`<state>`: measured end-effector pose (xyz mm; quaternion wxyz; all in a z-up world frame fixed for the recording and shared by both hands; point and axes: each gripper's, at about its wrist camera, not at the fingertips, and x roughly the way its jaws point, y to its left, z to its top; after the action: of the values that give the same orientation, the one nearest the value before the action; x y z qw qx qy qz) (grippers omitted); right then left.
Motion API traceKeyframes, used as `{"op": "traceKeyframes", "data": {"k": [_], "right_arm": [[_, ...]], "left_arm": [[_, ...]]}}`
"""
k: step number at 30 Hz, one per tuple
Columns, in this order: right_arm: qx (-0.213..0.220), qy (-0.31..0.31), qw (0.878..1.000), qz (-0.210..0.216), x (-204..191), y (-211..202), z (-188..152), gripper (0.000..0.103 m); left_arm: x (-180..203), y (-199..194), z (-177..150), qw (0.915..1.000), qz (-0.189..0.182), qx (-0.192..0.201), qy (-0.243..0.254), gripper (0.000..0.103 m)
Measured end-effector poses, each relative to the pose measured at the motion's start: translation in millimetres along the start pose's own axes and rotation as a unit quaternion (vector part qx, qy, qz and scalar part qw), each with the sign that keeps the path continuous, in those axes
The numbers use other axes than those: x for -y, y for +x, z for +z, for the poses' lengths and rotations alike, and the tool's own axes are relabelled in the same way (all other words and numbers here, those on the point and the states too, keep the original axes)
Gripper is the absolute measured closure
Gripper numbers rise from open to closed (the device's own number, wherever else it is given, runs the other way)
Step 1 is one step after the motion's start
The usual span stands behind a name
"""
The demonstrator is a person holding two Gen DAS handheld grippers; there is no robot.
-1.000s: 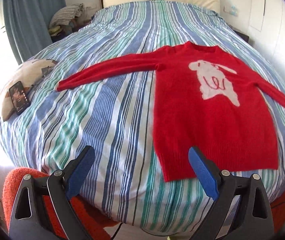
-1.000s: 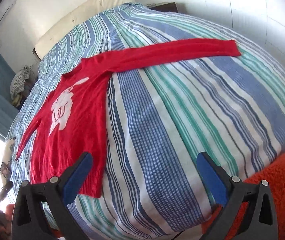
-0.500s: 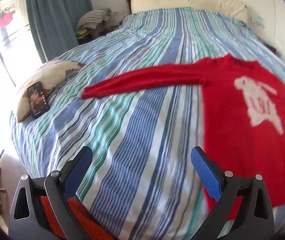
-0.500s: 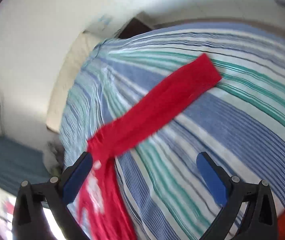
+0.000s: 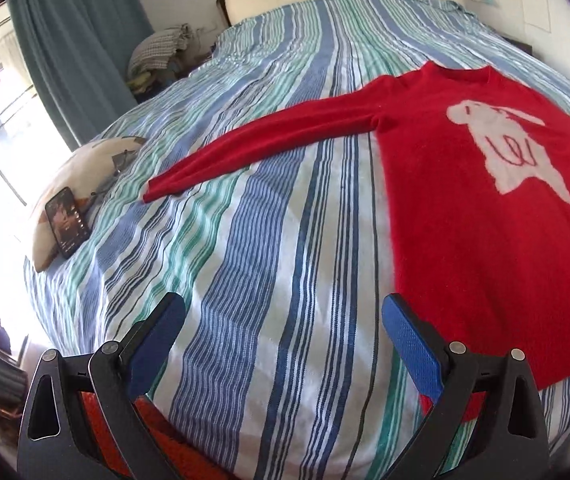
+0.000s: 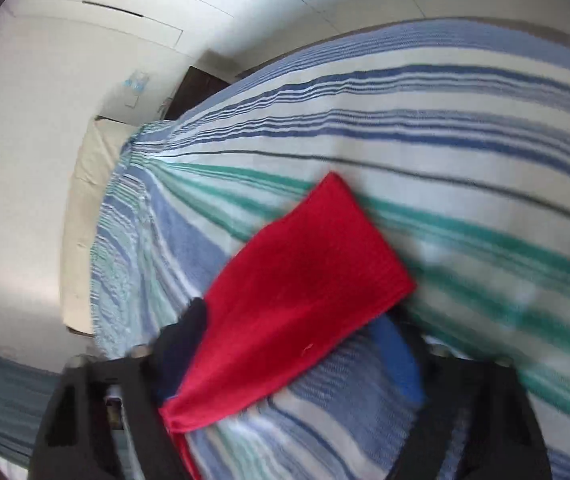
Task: Fold small clothes
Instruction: 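Grasp a sleeve with the right tool and fold it across the body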
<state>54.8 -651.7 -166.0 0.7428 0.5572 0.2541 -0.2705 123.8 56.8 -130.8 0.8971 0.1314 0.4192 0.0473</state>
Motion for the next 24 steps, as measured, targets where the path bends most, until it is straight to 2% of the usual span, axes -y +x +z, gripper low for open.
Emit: {"op": "traceKeyframes", "data": {"k": [1,2,3,5,8,12,15,17,19,20,21,22,23,24], "right_arm": [[-0.004,-0.01,1.0,-0.015,-3.4,4.7,3.0,0.072],[-0.01,-0.015,1.0,-0.023,-5.7,7.9,5.1,0.096],[-0.01,-0.024,0.999,-0.026,-12.0,6.8,6.9,0.097],[0.007,-0.082,0.996,-0.024,-44.8,-5.3,6.3,0.097],[0.0,-0.212,0.977,0.01,-130.3,-23.1,-14.7,0.097],[-0.033,-0.34,0.933,0.114,-261.7,-45.8,-81.7,0.097],[-0.083,-0.41,0.89,0.181,-352.0,-43.8,-158.0,0.097],[-0.119,-0.43,0.87,0.211,-393.6,-29.7,-209.0,0.097],[-0.146,-0.445,0.855,0.224,-419.8,-11.9,-254.1,0.095],[-0.153,-0.463,0.846,0.216,-431.1,0.1,-281.1,0.087],[-0.172,-0.473,0.838,0.211,-438.9,12.7,-298.9,0.052],[-0.208,-0.475,0.831,0.201,-444.8,30.7,-314.8,0.029],[-0.227,-0.467,0.831,0.2,-443.5,41.0,-323.0,0.013],[-0.23,-0.46,0.833,0.204,-437.4,43.6,-327.4,0.013]], "left_arm": [[-1.3,2.4,0.2,1.0,0.001,-0.006,-0.002,0.004],[-2.7,4.8,0.3,0.9999,-0.001,-0.013,-0.006,0.004],[-3.9,7.6,0.5,0.9997,-0.006,-0.021,-0.01,0.004],[-7.6,13.9,0.6,0.9989,-0.015,-0.038,-0.022,0.004],[-10.4,18.8,1.2,0.9978,-0.025,-0.052,-0.031,0.004],[-15.5,20.3,3.8,0.9967,-0.04,-0.058,-0.039,0.004],[-22.9,19.4,5.0,0.9958,-0.049,-0.057,-0.052,0.004],[-28.6,18.9,4.5,0.9951,-0.051,-0.058,-0.062,0.004],[-34.7,19.6,2.9,0.9941,-0.053,-0.061,-0.072,0.004],[-37.0,21.3,2.1,0.9937,-0.054,-0.065,-0.074,0.004],[-38.3,23.2,1.3,0.9933,-0.053,-0.07,-0.074,0.004],[-39.6,25.4,0.4,0.9929,-0.052,-0.075,-0.076,0.004],[-41.2,27.3,-0.5,0.9924,-0.051,-0.08,-0.078,0.004],[-42.4,28.1,-1.0,0.992,-0.051,-0.082,-0.081,0.004]]}}
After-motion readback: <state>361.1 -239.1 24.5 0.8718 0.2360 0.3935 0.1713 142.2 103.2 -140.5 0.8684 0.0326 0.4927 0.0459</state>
